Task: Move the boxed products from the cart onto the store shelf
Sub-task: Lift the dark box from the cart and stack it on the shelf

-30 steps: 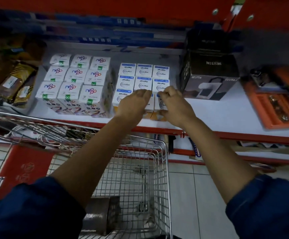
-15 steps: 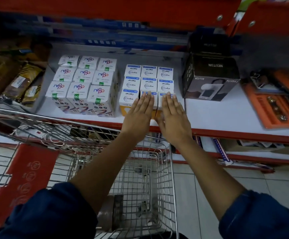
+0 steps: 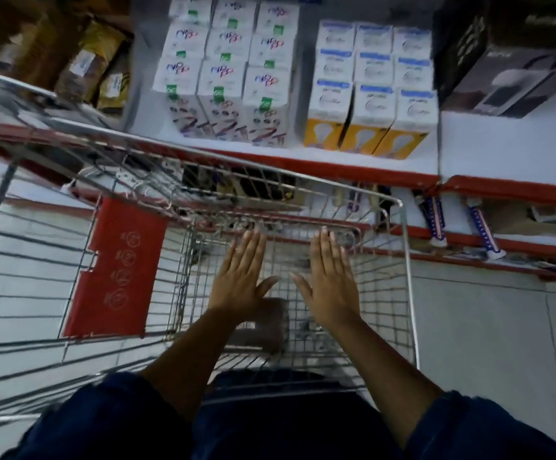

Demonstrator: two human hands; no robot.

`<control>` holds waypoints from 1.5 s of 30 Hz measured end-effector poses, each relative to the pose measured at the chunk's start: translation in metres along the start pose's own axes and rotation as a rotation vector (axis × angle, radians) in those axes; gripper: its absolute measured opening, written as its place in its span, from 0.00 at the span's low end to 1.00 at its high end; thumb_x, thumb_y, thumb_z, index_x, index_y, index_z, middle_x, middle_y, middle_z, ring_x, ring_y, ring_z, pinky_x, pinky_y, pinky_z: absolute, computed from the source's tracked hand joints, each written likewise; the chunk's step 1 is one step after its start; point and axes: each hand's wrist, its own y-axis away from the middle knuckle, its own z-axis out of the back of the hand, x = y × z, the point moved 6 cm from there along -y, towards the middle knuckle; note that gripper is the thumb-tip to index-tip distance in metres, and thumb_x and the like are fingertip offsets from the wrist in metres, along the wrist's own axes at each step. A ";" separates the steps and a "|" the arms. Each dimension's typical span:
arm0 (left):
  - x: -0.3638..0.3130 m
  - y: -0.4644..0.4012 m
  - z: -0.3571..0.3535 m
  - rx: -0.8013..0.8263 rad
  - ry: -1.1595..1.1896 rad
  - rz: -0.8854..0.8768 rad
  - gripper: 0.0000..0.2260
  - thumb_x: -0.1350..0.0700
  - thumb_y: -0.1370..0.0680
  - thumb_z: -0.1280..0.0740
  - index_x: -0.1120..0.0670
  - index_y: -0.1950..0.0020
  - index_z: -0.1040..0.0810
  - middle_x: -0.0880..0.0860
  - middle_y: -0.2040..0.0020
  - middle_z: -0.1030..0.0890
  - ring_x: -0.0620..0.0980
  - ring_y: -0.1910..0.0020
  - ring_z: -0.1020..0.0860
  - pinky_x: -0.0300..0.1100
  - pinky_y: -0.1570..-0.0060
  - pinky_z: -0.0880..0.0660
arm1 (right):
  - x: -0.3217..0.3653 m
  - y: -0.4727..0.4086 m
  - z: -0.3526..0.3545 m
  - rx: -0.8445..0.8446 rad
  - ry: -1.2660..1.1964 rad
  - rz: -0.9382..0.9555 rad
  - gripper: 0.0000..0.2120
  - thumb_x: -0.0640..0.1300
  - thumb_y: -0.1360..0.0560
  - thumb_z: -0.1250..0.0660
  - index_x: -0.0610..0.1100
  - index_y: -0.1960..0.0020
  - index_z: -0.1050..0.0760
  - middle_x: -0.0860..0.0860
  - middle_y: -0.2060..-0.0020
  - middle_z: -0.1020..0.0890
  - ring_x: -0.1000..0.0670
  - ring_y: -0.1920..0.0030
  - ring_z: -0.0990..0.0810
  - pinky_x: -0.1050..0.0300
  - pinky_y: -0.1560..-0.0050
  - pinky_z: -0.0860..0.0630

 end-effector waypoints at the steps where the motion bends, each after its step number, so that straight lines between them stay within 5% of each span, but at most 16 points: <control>1: 0.013 0.011 -0.014 0.061 0.019 0.021 0.38 0.33 0.22 0.61 0.60 0.22 0.53 0.58 0.21 0.50 0.50 0.21 0.59 0.47 0.24 0.59 | 0.007 0.007 -0.018 0.066 -0.024 -0.018 0.39 0.65 0.22 0.56 0.42 0.22 0.63 0.46 0.23 0.62 0.47 0.22 0.61 0.48 0.22 0.55; 6: 0.061 0.047 -0.057 0.237 0.169 0.147 0.51 0.24 0.34 0.68 0.58 0.23 0.63 0.55 0.22 0.63 0.52 0.23 0.63 0.46 0.25 0.64 | 0.032 0.026 -0.090 0.397 -0.162 -0.144 0.44 0.67 0.23 0.50 0.40 0.23 0.66 0.44 0.23 0.64 0.45 0.22 0.63 0.47 0.22 0.55; 10: 0.078 0.059 -0.080 0.425 0.273 0.260 0.53 0.26 0.32 0.50 0.59 0.23 0.66 0.56 0.22 0.66 0.52 0.23 0.66 0.48 0.25 0.60 | 0.034 0.029 -0.121 0.531 -0.550 -0.444 0.53 0.61 0.26 0.35 0.39 0.23 0.68 0.42 0.21 0.60 0.42 0.21 0.56 0.46 0.23 0.48; 13: 0.084 0.065 -0.094 0.493 0.427 0.357 0.54 0.30 0.30 0.38 0.59 0.23 0.68 0.56 0.22 0.67 0.53 0.23 0.65 0.53 0.25 0.55 | 0.035 0.032 -0.128 0.581 -0.810 -0.690 0.55 0.58 0.27 0.32 0.38 0.24 0.71 0.40 0.23 0.41 0.39 0.24 0.41 0.49 0.26 0.39; 16: 0.086 0.070 -0.108 0.557 0.786 0.556 0.55 0.33 0.33 0.30 0.56 0.22 0.62 0.61 0.21 0.47 0.62 0.24 0.41 0.54 0.31 0.33 | 0.036 0.036 -0.133 0.674 -0.792 -0.797 0.47 0.61 0.26 0.35 0.37 0.22 0.55 0.40 0.29 0.30 0.40 0.30 0.31 0.51 0.33 0.33; 18: 0.086 0.071 -0.111 0.544 0.926 0.654 0.46 0.39 0.31 0.27 0.58 0.25 0.48 0.61 0.31 0.28 0.58 0.40 0.23 0.46 0.50 0.22 | 0.035 0.037 -0.137 0.672 -0.819 -0.836 0.38 0.63 0.28 0.34 0.40 0.28 0.37 0.42 0.33 0.26 0.41 0.34 0.27 0.50 0.35 0.30; 25: 0.092 0.052 -0.083 0.368 0.845 0.664 0.30 0.43 0.29 0.27 0.58 0.35 0.29 0.54 0.42 0.20 0.50 0.48 0.22 0.31 0.67 0.33 | 0.045 0.027 -0.111 0.573 -0.998 -0.670 0.20 0.52 0.28 0.28 0.50 0.40 0.28 0.50 0.43 0.21 0.49 0.40 0.24 0.57 0.46 0.28; 27: 0.097 0.045 -0.069 0.313 0.840 0.721 0.30 0.39 0.31 0.27 0.58 0.38 0.25 0.56 0.43 0.19 0.53 0.47 0.20 0.34 0.66 0.30 | 0.049 0.024 -0.090 0.574 -1.019 -0.547 0.29 0.47 0.32 0.23 0.48 0.35 0.32 0.52 0.43 0.21 0.50 0.42 0.22 0.59 0.50 0.24; 30: 0.105 0.034 -0.047 0.287 0.873 0.820 0.33 0.36 0.34 0.27 0.61 0.41 0.24 0.58 0.44 0.18 0.54 0.48 0.20 0.42 0.59 0.25 | 0.050 0.021 -0.057 0.519 -0.982 -0.347 0.41 0.40 0.36 0.20 0.48 0.29 0.37 0.52 0.40 0.20 0.51 0.40 0.21 0.54 0.41 0.23; 34: 0.095 0.014 -0.006 0.261 0.888 0.753 0.34 0.35 0.34 0.27 0.61 0.42 0.23 0.58 0.45 0.18 0.54 0.49 0.20 0.43 0.57 0.25 | 0.040 0.019 -0.004 0.334 -0.755 -0.186 0.38 0.46 0.31 0.24 0.51 0.27 0.39 0.54 0.45 0.19 0.54 0.45 0.20 0.62 0.46 0.27; 37: 0.075 0.002 0.035 0.183 0.933 0.643 0.26 0.39 0.28 0.30 0.59 0.43 0.22 0.58 0.45 0.18 0.54 0.49 0.21 0.45 0.52 0.25 | 0.030 0.021 0.036 0.180 -0.758 -0.144 0.30 0.49 0.30 0.25 0.52 0.31 0.33 0.62 0.51 0.19 0.69 0.53 0.21 0.74 0.53 0.26; 40: 0.046 0.000 0.082 0.062 1.041 0.521 0.20 0.39 0.25 0.34 0.55 0.47 0.20 0.57 0.46 0.17 0.54 0.48 0.20 0.52 0.42 0.23 | 0.011 0.022 0.074 0.022 -0.795 -0.152 0.21 0.54 0.29 0.28 0.51 0.38 0.26 0.61 0.54 0.18 0.64 0.53 0.19 0.71 0.56 0.23; 43: 0.010 0.004 0.128 -0.078 1.065 0.399 0.23 0.33 0.29 0.35 0.50 0.48 0.17 0.51 0.49 0.15 0.50 0.48 0.18 0.53 0.44 0.21 | -0.012 0.024 0.117 -0.152 -0.779 -0.193 0.18 0.62 0.29 0.31 0.51 0.47 0.21 0.55 0.57 0.15 0.60 0.56 0.18 0.59 0.56 0.20; 45: -0.017 0.005 0.153 -0.115 1.055 0.296 0.22 0.33 0.32 0.30 0.46 0.47 0.17 0.46 0.50 0.14 0.45 0.49 0.18 0.50 0.47 0.20 | -0.027 0.026 0.147 -0.251 -0.766 -0.224 0.14 0.63 0.30 0.33 0.54 0.54 0.22 0.58 0.65 0.19 0.64 0.63 0.21 0.67 0.63 0.27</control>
